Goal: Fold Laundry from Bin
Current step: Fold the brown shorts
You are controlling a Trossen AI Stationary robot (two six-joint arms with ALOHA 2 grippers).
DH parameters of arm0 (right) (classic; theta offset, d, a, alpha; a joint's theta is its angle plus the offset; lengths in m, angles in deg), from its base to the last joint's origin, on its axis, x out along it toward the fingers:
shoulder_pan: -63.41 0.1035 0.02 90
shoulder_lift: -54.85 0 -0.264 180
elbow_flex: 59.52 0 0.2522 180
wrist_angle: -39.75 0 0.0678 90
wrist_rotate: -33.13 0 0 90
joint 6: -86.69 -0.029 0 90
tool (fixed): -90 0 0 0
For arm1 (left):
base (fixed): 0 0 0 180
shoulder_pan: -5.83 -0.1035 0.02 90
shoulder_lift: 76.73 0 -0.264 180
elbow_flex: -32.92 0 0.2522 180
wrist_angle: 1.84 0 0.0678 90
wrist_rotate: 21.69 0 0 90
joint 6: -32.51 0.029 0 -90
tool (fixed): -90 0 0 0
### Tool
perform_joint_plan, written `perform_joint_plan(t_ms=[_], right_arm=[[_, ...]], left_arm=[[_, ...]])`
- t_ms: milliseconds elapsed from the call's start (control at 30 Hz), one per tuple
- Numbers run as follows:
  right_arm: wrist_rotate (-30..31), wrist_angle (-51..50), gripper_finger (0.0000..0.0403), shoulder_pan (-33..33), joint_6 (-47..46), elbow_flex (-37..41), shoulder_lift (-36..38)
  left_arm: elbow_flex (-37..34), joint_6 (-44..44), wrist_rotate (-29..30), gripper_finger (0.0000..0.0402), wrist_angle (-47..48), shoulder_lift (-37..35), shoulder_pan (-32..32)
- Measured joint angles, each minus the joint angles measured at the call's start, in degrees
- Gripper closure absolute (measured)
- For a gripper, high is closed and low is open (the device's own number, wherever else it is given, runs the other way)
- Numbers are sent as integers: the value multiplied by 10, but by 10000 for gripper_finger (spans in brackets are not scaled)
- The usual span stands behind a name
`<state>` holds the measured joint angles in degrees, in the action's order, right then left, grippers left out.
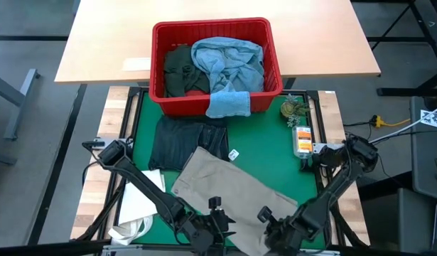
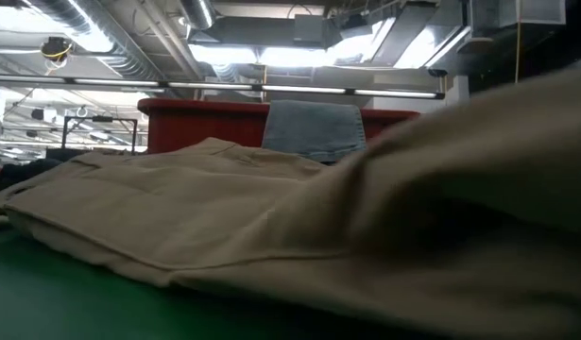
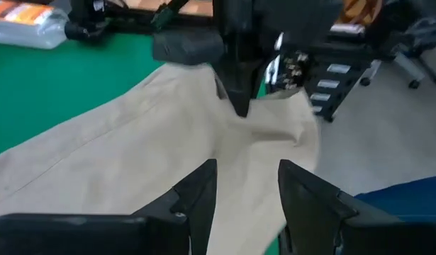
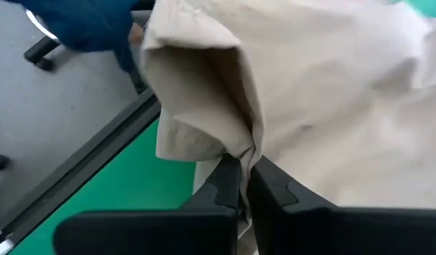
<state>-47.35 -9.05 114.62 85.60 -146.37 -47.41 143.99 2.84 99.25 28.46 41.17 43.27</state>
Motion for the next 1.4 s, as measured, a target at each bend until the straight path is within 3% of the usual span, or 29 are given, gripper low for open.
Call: perform_joint_plan(t_ms=[267,600,1067,1400], right_arm=[[4,-17,383,-59,16,-37,1],[4,-16,382,-103,15,-42,1],[6,-13,381,-104,11,-42,2],[-71,-14,381,-118,-18,-43,16]], left_arm=[[0,-8,-25,221,-3,10,-4],[0,-142,-54,148,-23,10,-8],[0,-184,-57,143,-69,45,-15],[-1,-195,-68,143,-72,46,-20]])
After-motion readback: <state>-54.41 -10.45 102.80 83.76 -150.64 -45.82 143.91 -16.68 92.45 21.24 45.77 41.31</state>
